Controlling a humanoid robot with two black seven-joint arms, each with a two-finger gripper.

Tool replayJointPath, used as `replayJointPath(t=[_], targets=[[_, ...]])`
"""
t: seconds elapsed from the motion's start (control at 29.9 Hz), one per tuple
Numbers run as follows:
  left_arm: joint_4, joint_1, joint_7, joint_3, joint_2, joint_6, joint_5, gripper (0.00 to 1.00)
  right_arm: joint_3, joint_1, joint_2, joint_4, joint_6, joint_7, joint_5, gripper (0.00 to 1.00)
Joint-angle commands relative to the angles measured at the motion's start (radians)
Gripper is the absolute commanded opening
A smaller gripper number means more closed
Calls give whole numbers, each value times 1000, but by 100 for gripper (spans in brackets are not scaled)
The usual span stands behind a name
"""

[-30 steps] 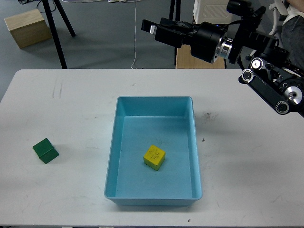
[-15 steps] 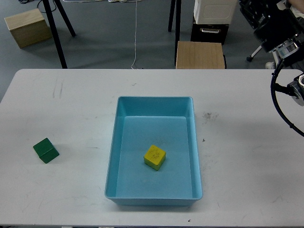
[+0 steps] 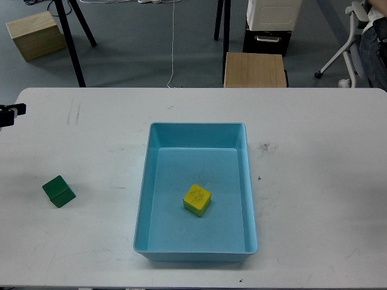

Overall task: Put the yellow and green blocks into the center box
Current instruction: 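Move the left gripper to the green cube and grasp it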

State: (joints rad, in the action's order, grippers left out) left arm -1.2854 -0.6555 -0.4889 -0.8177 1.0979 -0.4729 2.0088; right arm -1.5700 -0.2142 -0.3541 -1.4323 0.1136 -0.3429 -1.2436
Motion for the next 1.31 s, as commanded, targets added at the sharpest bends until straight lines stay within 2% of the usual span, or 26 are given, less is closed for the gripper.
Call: replayJointPath(t=[0.0,0.13,0.23,0.33,0.87,1.27], targets=[[-43,-13,0,37,-7,4,2,98,-41,123,0,-39,-9,-2,76,97],[-51,-10,0,113,-1,5,47,99,-61,216,0,-37,-11,-4,162,97],[-51,-16,0,187,0,8,166,98,-73,265,-3,-31,-34,-5,171,97],[-48,0,0,213,0,-4,173,98,-74,302,-3,-33,-43,-8,173,97],[-117,-59,0,420,7,-16,173,99,-64,312,3,0,-61,-10,173,97],[-46,-85,0,479,-104,-16,173,99,-65,334,17,-2,-91,-10,174,97]])
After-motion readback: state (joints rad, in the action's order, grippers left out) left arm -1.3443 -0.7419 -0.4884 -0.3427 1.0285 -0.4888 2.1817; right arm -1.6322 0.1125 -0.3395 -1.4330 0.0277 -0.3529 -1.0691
